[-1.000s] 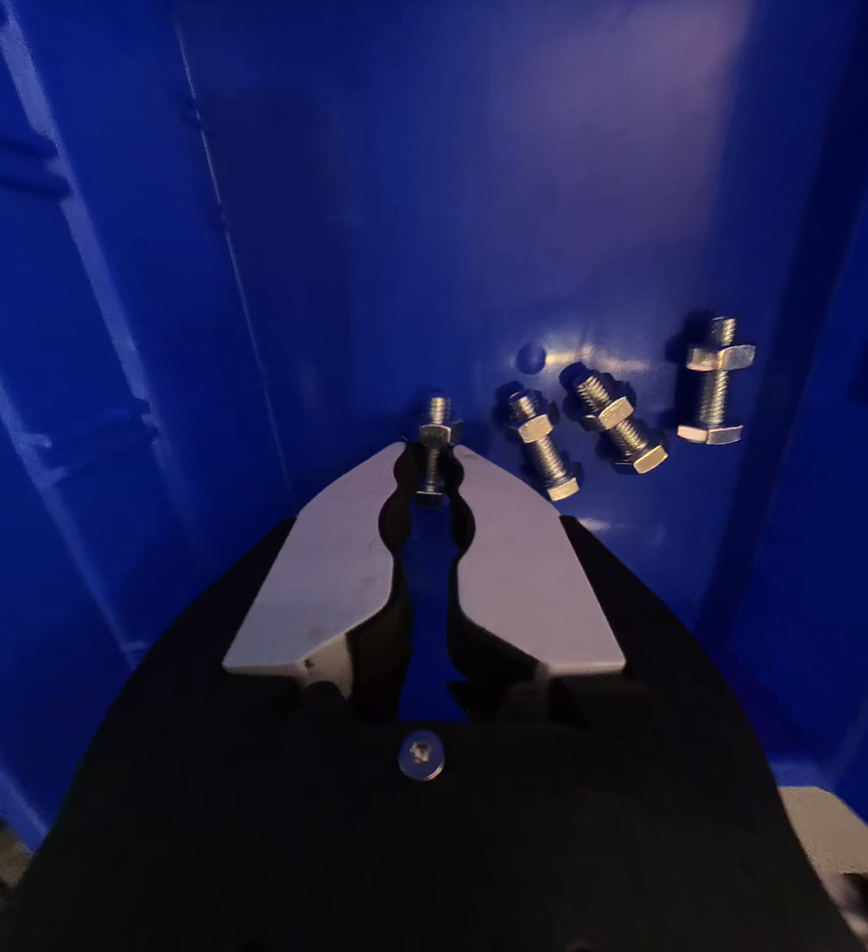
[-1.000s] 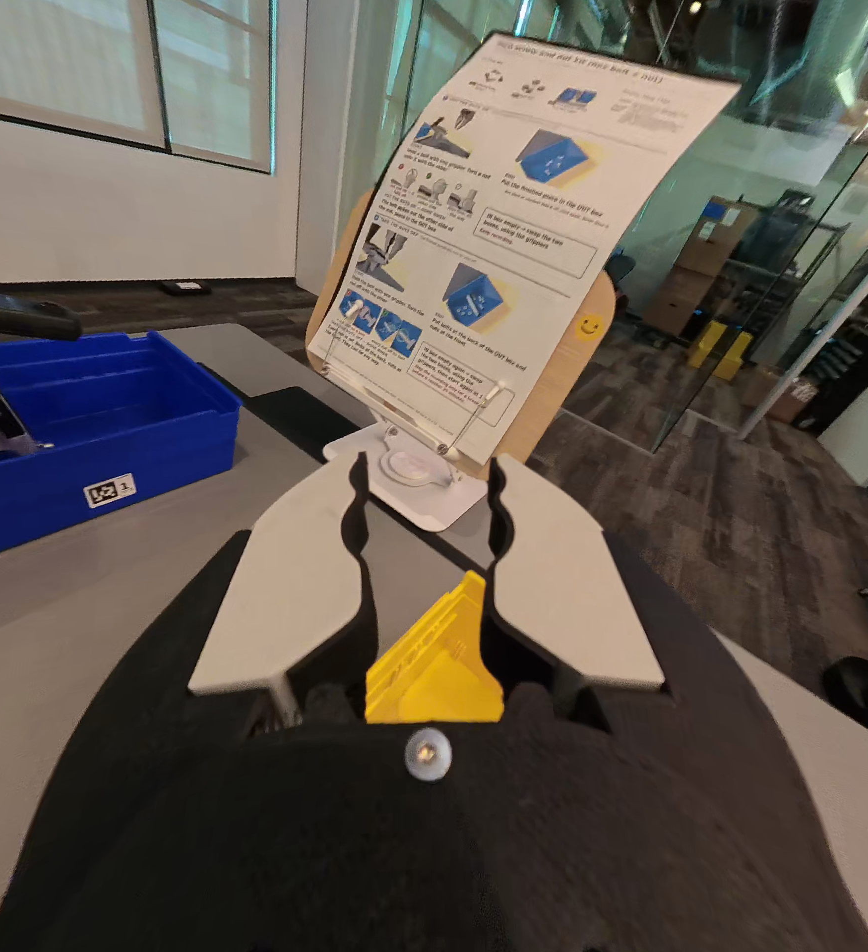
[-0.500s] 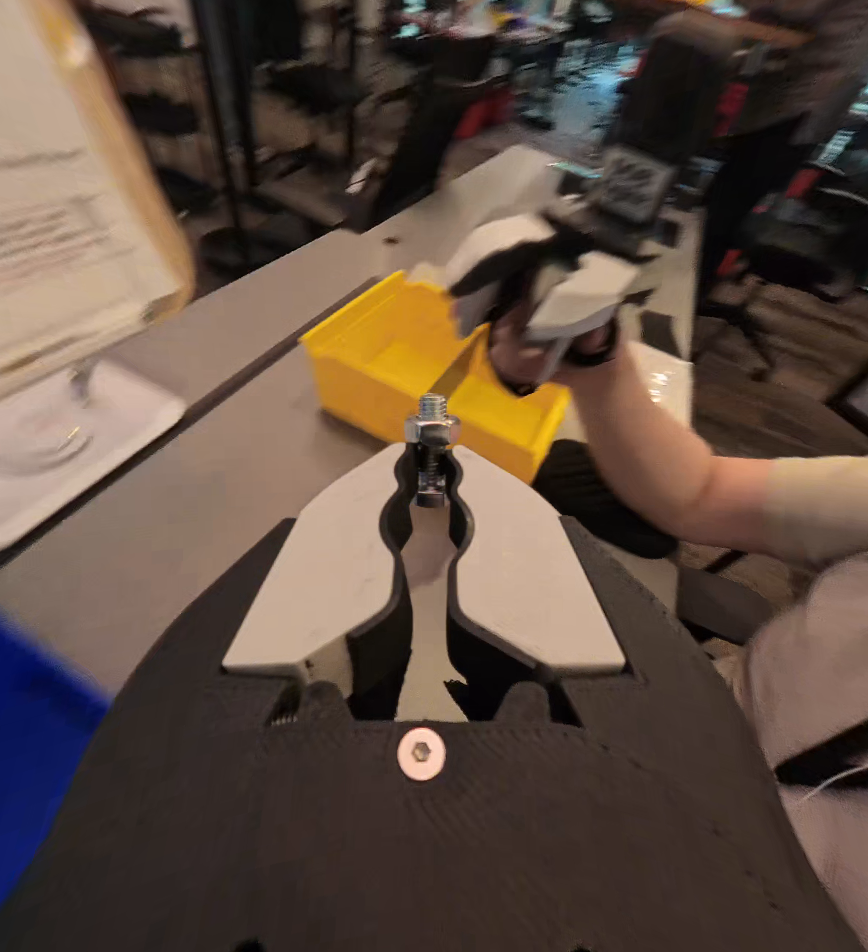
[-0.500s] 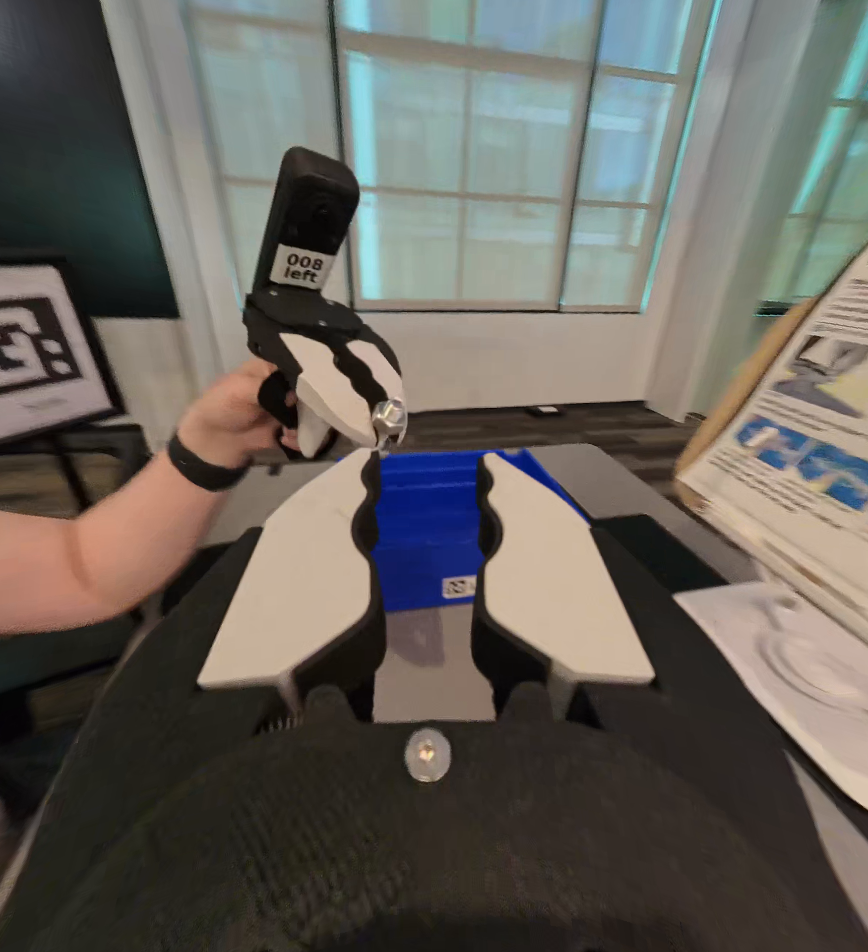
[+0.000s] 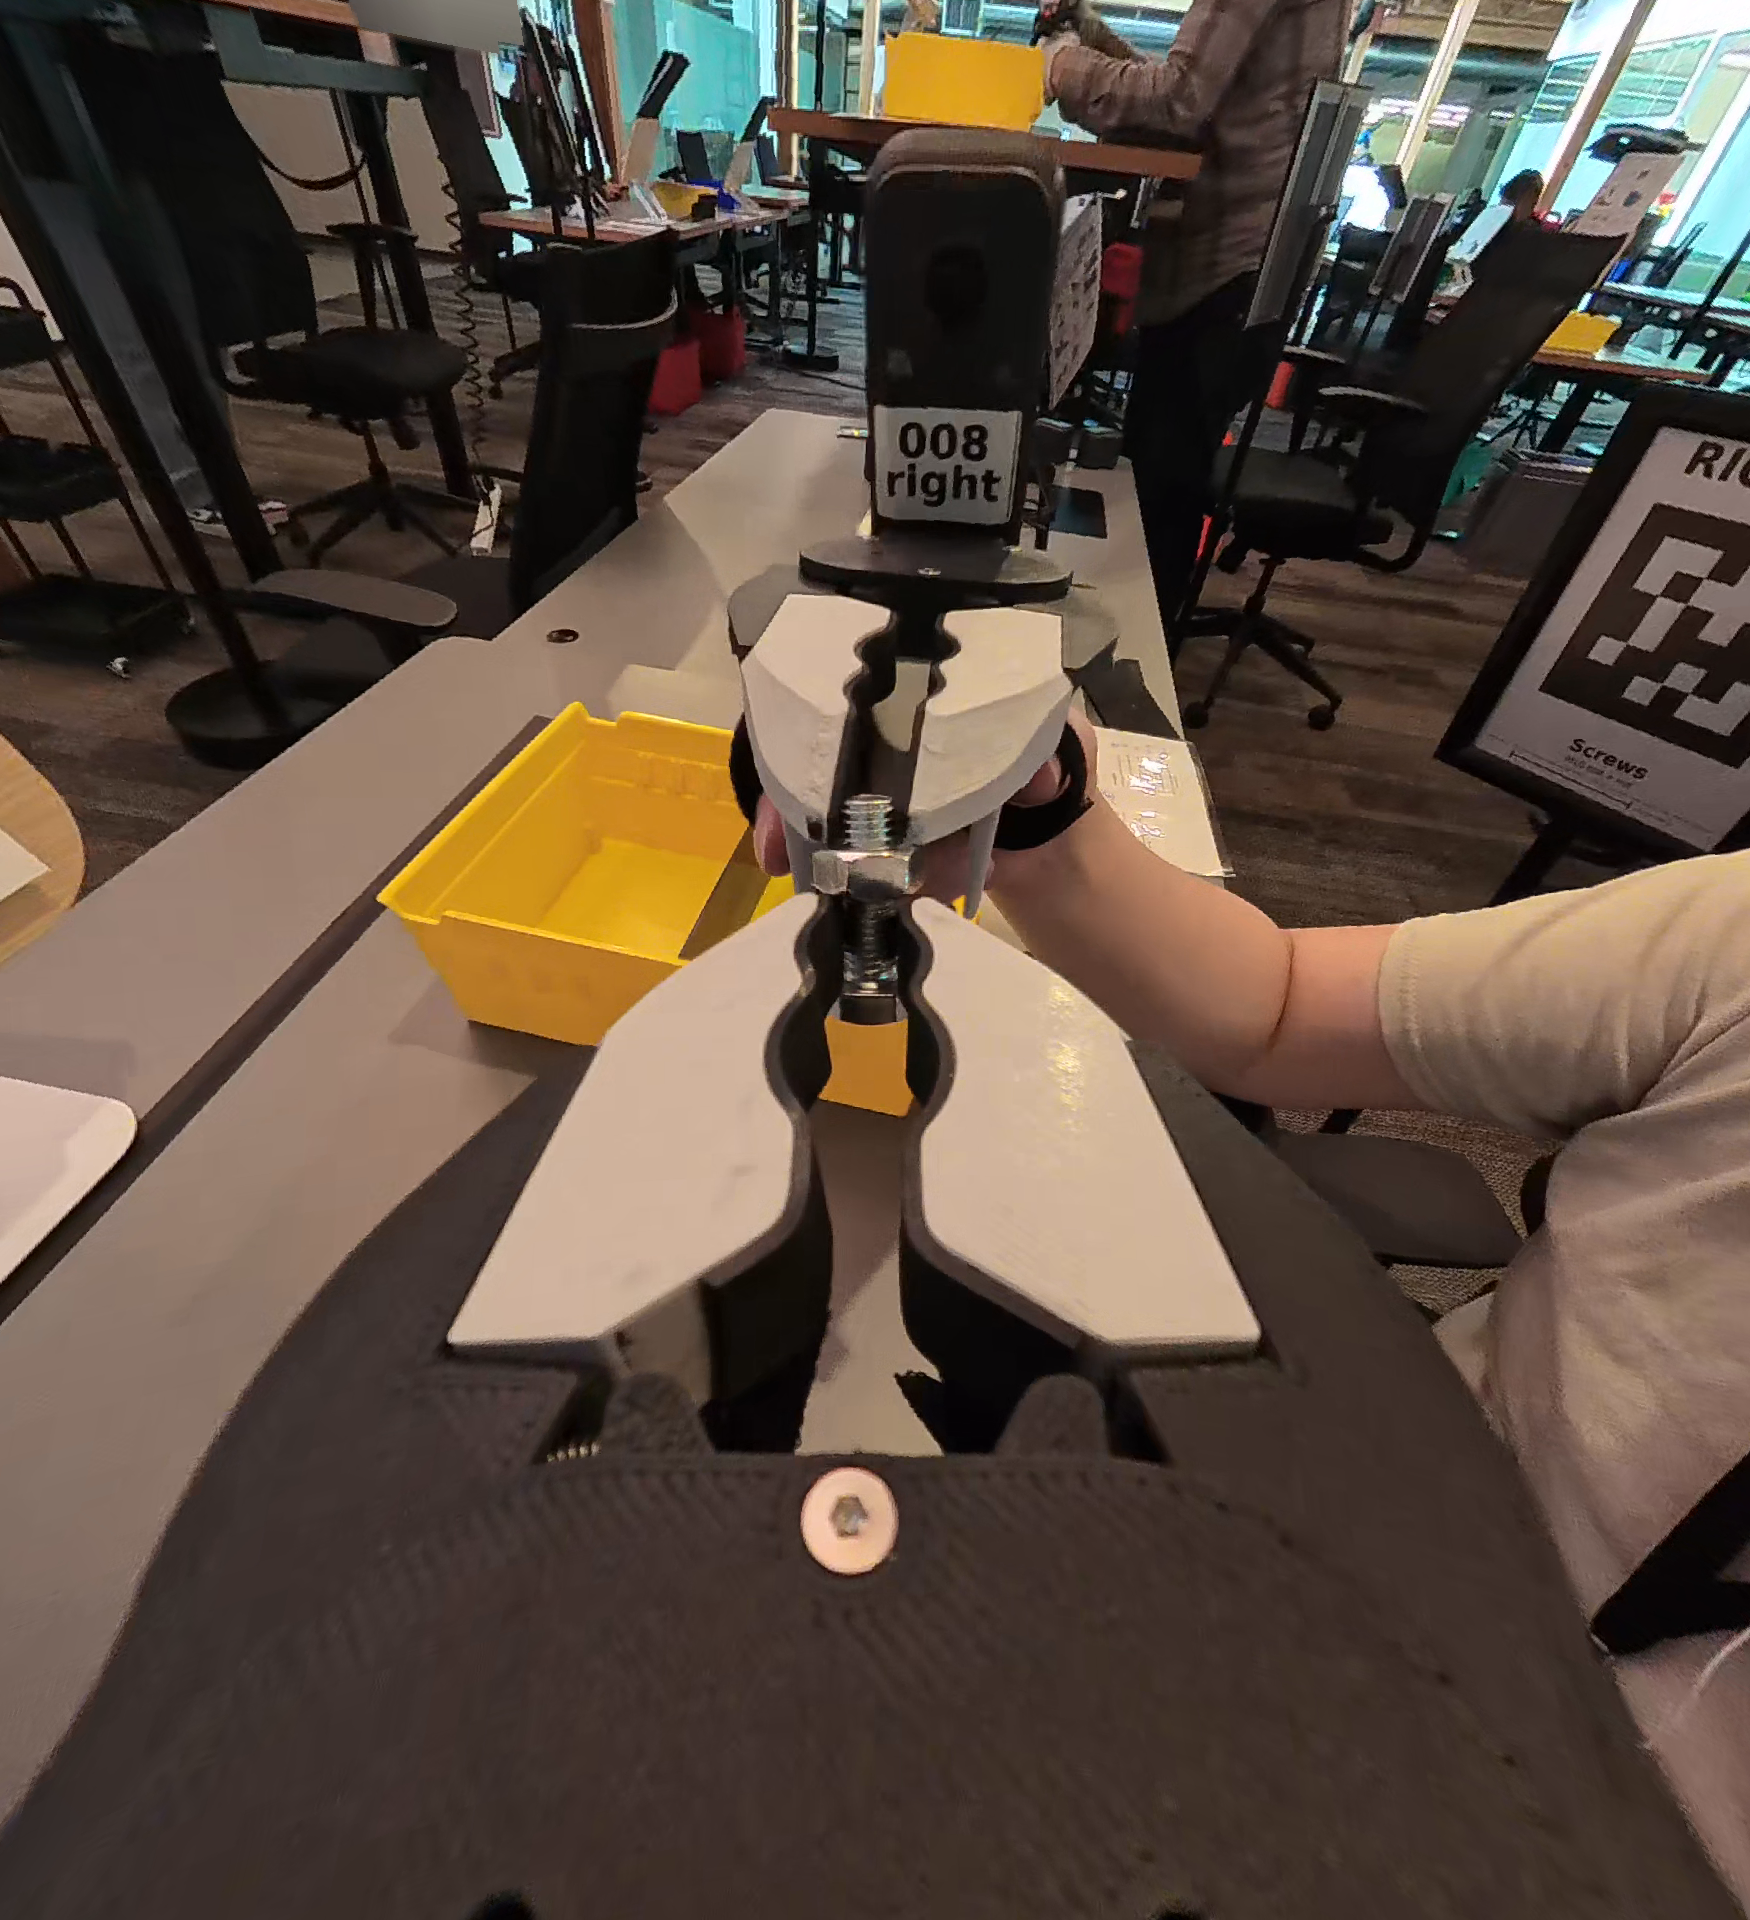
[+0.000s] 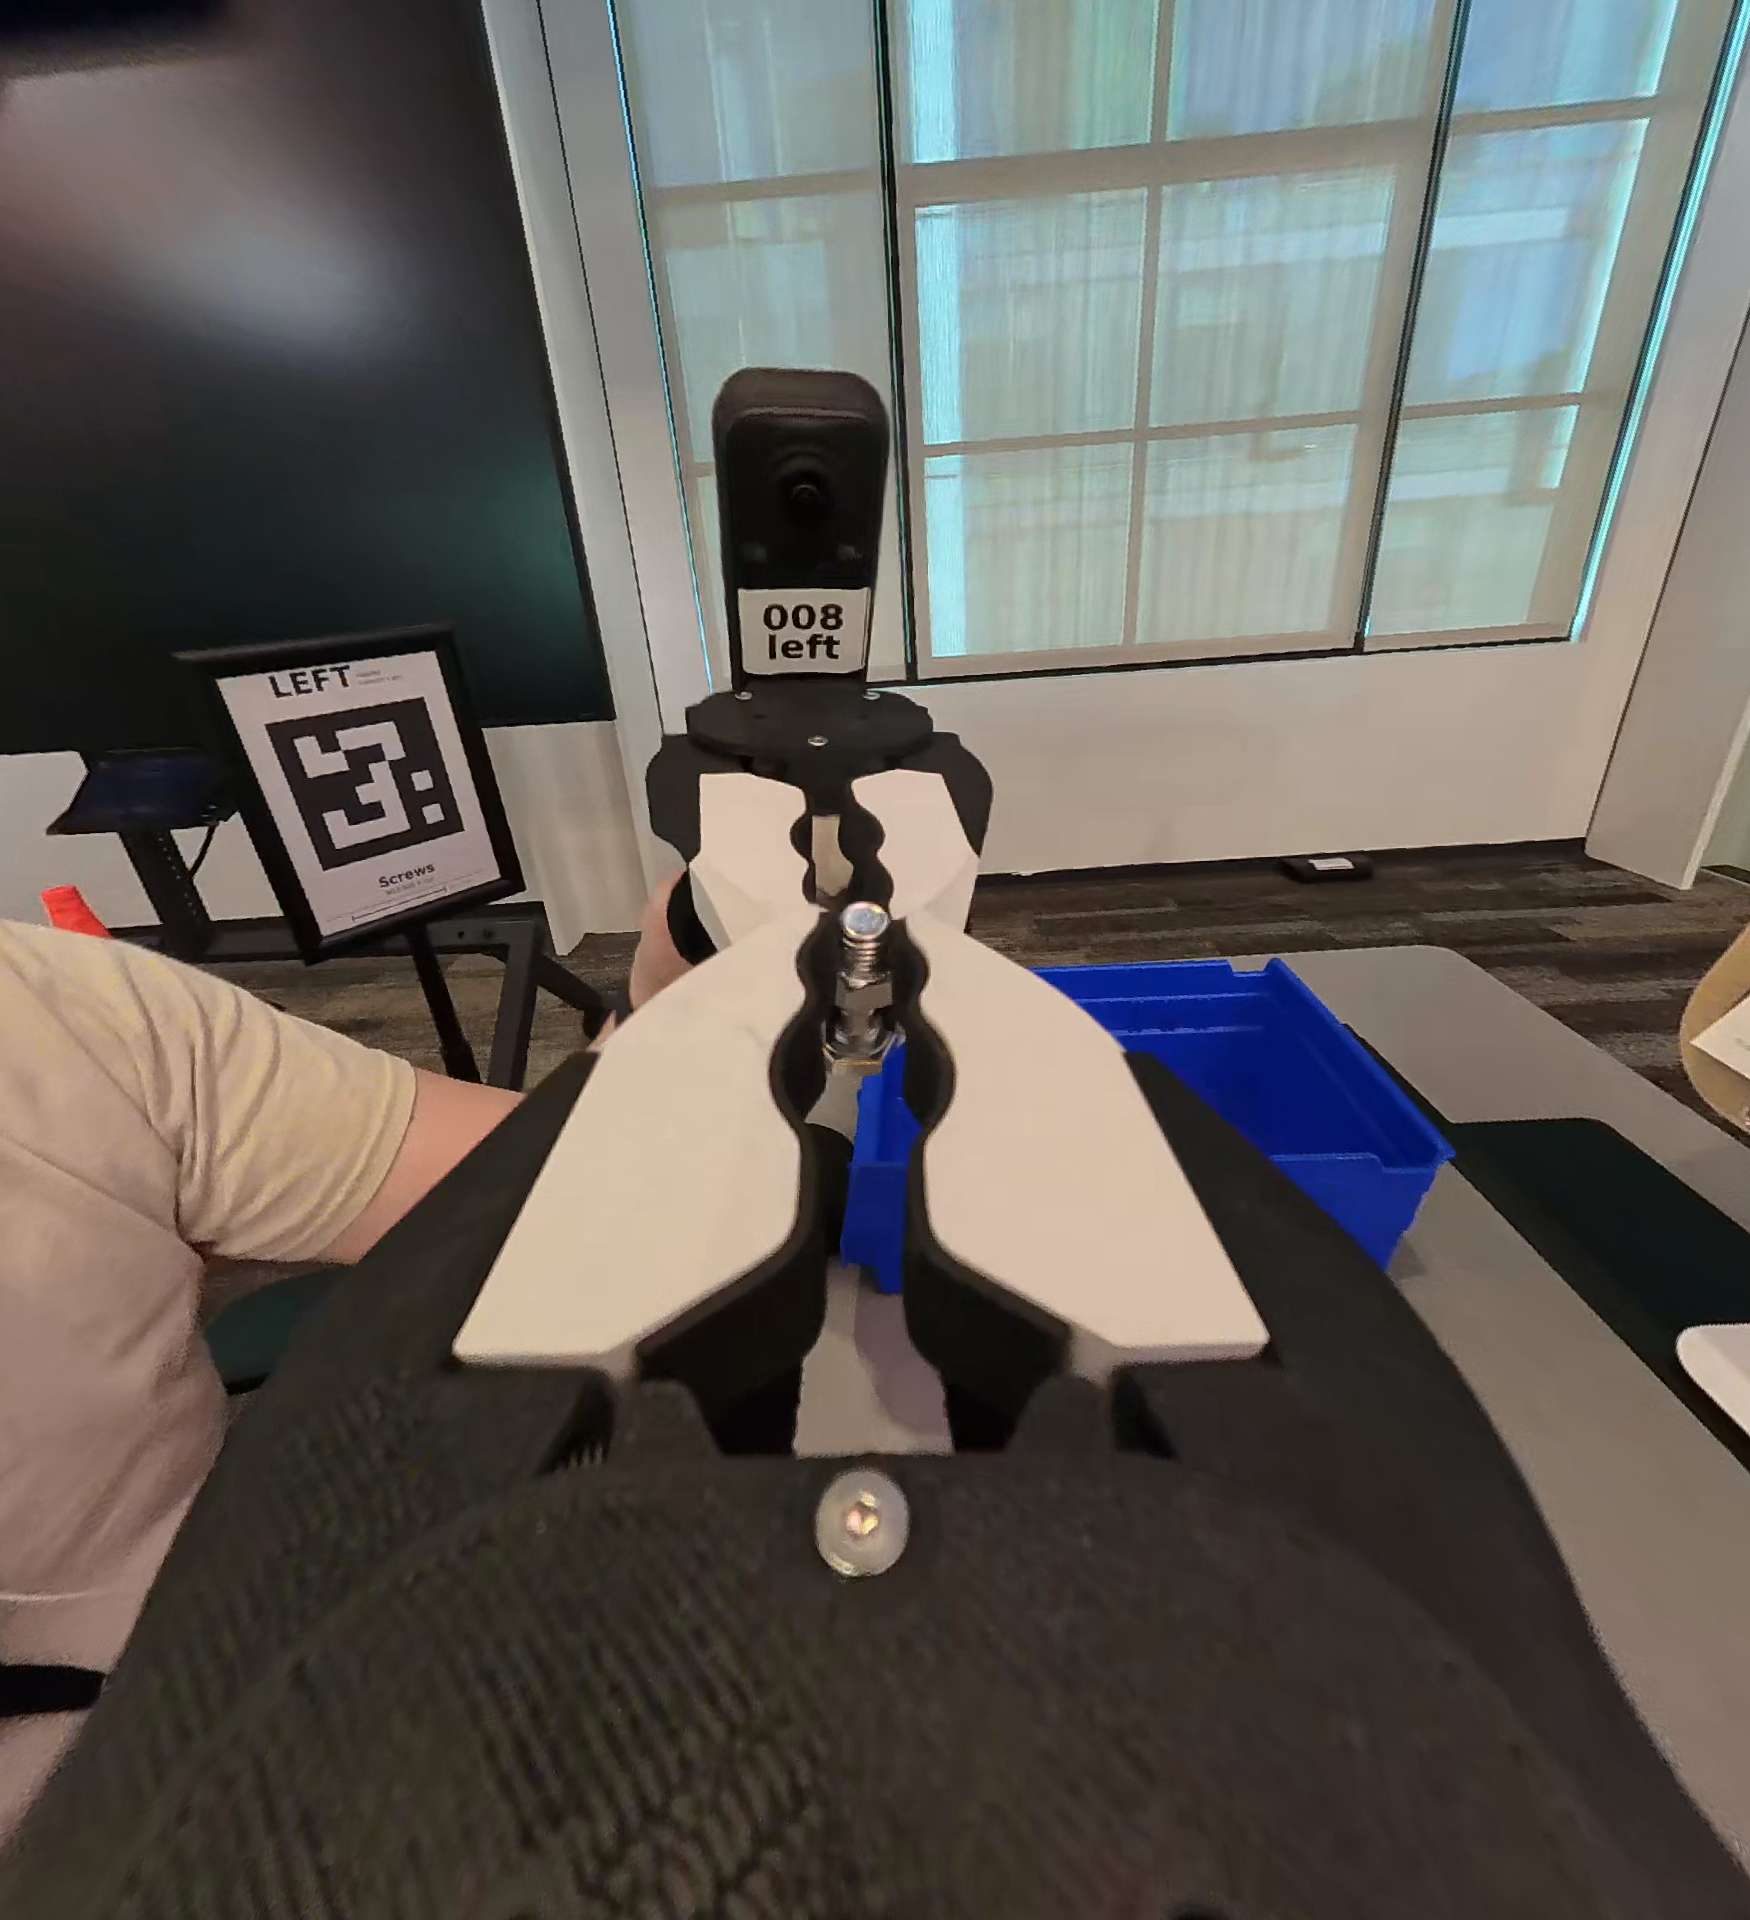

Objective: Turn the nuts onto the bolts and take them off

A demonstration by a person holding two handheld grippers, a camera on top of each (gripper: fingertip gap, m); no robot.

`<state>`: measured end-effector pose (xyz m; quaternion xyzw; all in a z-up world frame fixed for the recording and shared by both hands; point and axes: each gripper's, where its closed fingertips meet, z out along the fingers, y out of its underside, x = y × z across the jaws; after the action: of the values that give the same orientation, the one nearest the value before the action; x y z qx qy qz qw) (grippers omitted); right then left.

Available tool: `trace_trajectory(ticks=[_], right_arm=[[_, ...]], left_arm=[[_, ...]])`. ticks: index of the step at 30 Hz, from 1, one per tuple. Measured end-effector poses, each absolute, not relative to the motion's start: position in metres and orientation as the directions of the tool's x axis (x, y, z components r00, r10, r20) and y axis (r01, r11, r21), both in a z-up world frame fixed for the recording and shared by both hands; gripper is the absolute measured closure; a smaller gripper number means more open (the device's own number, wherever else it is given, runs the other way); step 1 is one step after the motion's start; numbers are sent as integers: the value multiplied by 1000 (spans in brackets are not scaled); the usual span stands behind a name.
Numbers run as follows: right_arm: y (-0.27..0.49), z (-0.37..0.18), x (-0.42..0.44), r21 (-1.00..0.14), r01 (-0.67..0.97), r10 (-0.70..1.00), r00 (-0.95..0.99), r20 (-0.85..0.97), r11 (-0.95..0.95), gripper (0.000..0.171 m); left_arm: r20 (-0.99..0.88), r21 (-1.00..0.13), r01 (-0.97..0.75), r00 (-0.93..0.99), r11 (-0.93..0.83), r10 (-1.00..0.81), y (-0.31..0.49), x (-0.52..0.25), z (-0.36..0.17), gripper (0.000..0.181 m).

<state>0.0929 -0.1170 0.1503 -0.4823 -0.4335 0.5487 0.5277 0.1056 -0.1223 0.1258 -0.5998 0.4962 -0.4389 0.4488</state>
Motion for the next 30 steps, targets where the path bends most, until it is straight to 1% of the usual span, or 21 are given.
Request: trace_trajectory(ticks=[3, 6, 9, 11, 13, 14, 16, 19, 21, 22, 24, 26, 28, 30], right_arm=[[-121, 152, 93, -981, -170, 996, -9, -94, -94, 161], [-120, 149, 92, -982, -134, 991, 5, -135, -133, 161], [-115, 147, 97, -983, -113, 987, 45, -154, -148, 161], [-110, 145, 101, -986, -93, 985, 91, -148, -139, 161], [-103, 143, 105, -993, -61, 981, 161, -111, -102, 161], [-98, 142, 107, -996, -43, 974, 211, -83, -76, 161], [-91, 142, 111, -1000, -5, 951, 308, -14, -13, 161], [-98, 147, 108, -994, 32, 931, 349, 107, 102, 161], [-104, 148, 105, -984, 64, 918, 353, 179, 167, 161], [-106, 148, 103, -976, 86, 910, 355, 216, 198, 161], [-109, 147, 102, -961, 118, 892, 360, 275, 249, 161], [-110, 149, 102, -956, 115, 884, 366, 292, 268, 161], [-112, 151, 101, -961, 95, 891, 359, 276, 260, 161], [-112, 152, 100, -962, 87, 891, 364, 273, 259, 161]], left_arm=[[90, -978, -180, 84, -104, -992, -128, 106, 128, 172], [140, -976, -158, 49, -146, -989, -129, 102, 128, 169], [182, -979, -87, 64, -187, -981, -116, 93, 133, 150], [168, -982, -80, 24, -169, -985, -114, 89, 130, 145], [141, -986, -87, 46, -145, -989, -108, 92, 121, 125], [121, -987, -97, 66, -127, -990, -105, 96, 115, 121], [76, -988, -127, 98, -89, -992, -102, 105, 103, 121], [49, -992, -113, 90, -60, -995, -106, 120, 98, 115], [33, -998, -58, 116, -40, -993, -103, 123, 102, 117], [27, -999, -30, 119, -31, -993, -103, 123, 105, 122], [20, -1000, 18, 90, -18, -996, -107, 122, 109, 135], [-10, -998, 59, 64, 13, -998, -112, 119, 115, 150], [-38, -997, 71, 60, 42, -997, -116, 117, 118, 150], [-80, -996, 40, 102, 84, -992, -113, 117, 116, 146]])
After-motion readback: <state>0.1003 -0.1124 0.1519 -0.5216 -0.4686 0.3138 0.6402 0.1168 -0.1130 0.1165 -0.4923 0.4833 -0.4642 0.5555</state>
